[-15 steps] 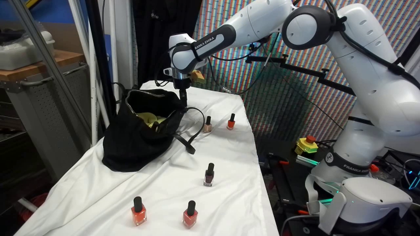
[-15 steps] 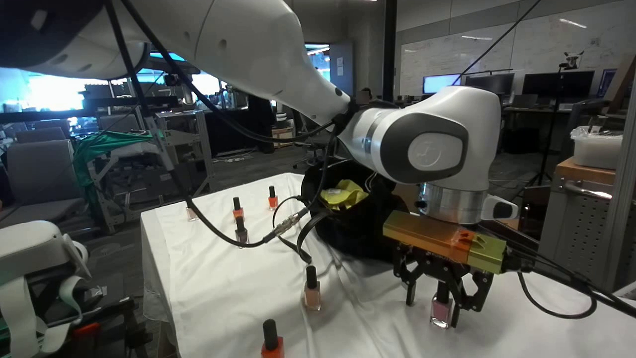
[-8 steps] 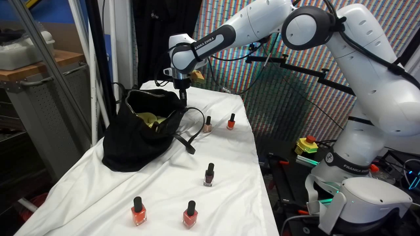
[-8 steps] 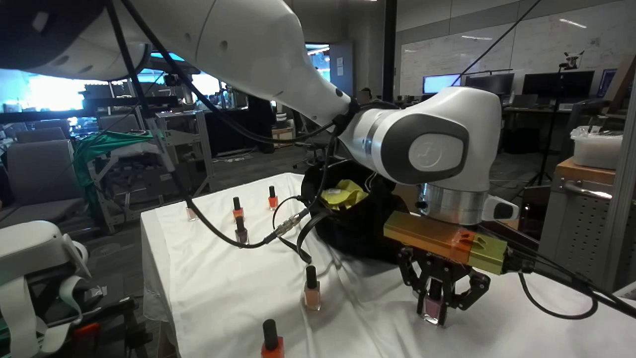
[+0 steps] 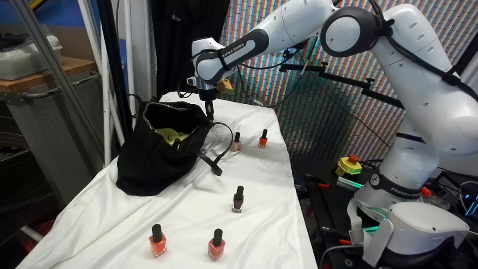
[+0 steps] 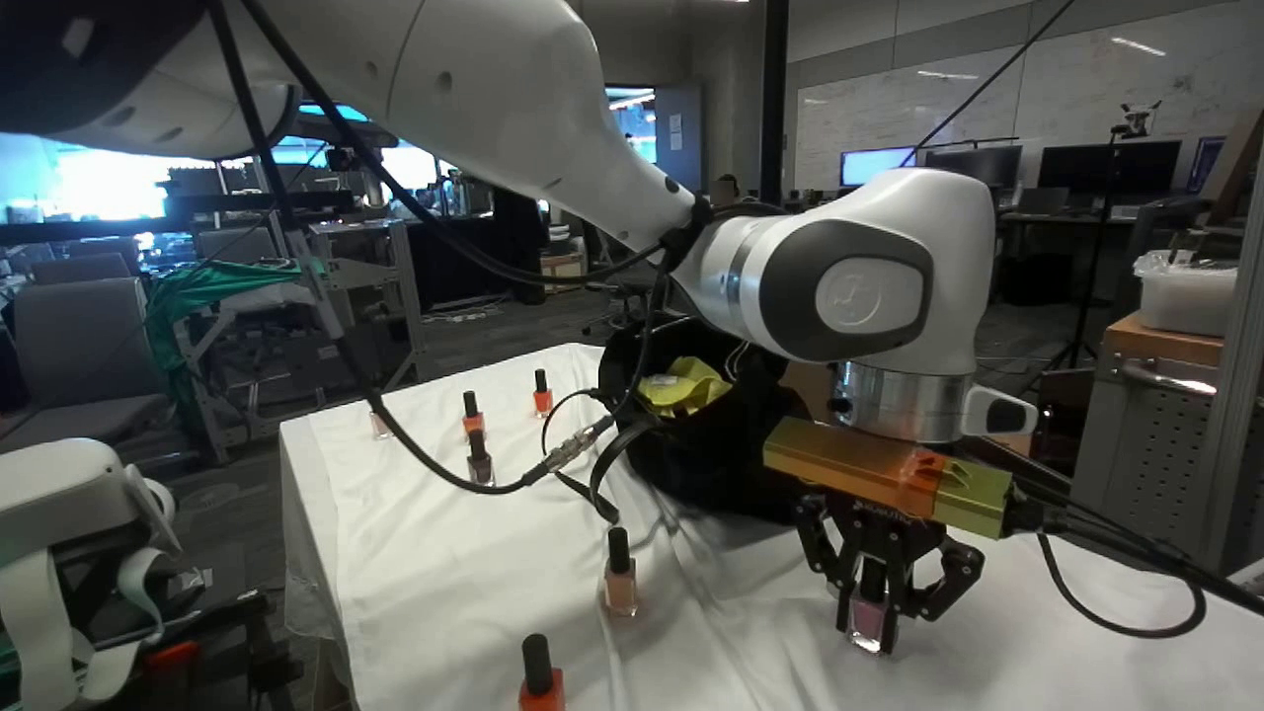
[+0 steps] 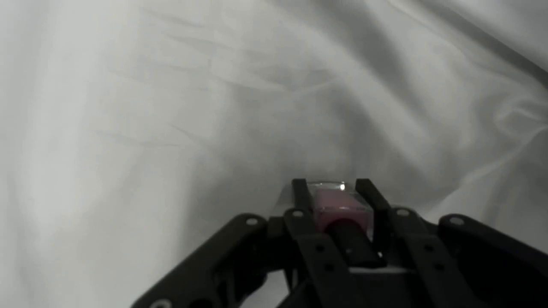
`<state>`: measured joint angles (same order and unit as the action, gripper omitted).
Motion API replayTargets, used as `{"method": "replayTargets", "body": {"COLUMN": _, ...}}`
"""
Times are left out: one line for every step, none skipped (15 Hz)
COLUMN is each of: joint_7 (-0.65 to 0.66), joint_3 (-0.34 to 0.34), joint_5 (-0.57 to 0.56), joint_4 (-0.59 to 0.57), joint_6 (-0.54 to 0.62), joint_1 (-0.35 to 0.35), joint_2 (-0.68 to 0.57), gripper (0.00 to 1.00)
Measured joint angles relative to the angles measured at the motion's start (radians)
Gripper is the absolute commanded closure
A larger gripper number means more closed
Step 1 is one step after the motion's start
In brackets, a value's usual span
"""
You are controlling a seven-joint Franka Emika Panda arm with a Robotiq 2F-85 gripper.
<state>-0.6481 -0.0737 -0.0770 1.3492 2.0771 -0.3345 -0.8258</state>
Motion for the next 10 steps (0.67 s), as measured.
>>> {"method": "replayTargets", "body": {"joint_7": 0.015, "joint_3": -0.005, "joint_5": -0.013, "joint_4": 0.002, "joint_6": 0.000, "joint_1": 0.004, "joint_2": 0.006, "gripper": 0.85}}
{"method": "replayTargets", "body": {"joint_7": 0.033, "joint_3": -0.011, "joint_5": -0.027, "joint_4": 0.007, "joint_6": 0.000, "joint_1": 0.008, "joint_2": 0.016, "gripper": 0.85}}
{"method": "replayTargets", "body": {"joint_7": 0.051, "joint_3": -0.017, "joint_5": -0.039, "joint_4": 0.012, "joint_6": 0.000, "joint_1": 0.013, "joint_2": 0.028, "gripper": 0.85}}
{"method": "replayTargets", "body": {"joint_7": 0.069, "joint_3": -0.023, "joint_5": -0.051, "joint_4": 0.019, "joint_6": 0.000, "joint_1": 0.018, "joint_2": 0.044, "gripper": 0.85}}
{"method": "replayTargets", "body": {"joint_7": 0.090, "joint_3": -0.028, "joint_5": -0.064, "joint_4": 0.029, "joint_6": 0.000, "joint_1": 0.024, "joint_2": 0.062, "gripper": 0.85}}
{"method": "replayTargets", "body": {"joint_7": 0.109, "joint_3": -0.032, "joint_5": -0.076, "joint_4": 0.042, "joint_6": 0.000, "joint_1": 0.030, "joint_2": 0.083, "gripper": 0.85}}
{"method": "replayTargets", "body": {"joint_7": 0.128, "joint_3": -0.036, "joint_5": -0.086, "joint_4": 0.058, "joint_6": 0.000, "joint_1": 0.036, "joint_2": 0.109, "gripper": 0.85}}
{"method": "replayTargets", "body": {"joint_7": 0.146, "joint_3": -0.037, "joint_5": -0.097, "joint_4": 0.078, "joint_6": 0.001, "joint_1": 0.043, "joint_2": 0.136, "gripper": 0.85}}
{"method": "replayTargets", "body": {"joint_7": 0.163, "joint_3": -0.037, "joint_5": -0.104, "joint_4": 0.100, "joint_6": 0.001, "joint_1": 0.050, "joint_2": 0.166, "gripper": 0.85}}
{"method": "replayTargets", "body": {"joint_7": 0.179, "joint_3": -0.037, "joint_5": -0.110, "joint_4": 0.125, "joint_6": 0.002, "joint_1": 0.060, "joint_2": 0.199, "gripper": 0.85}}
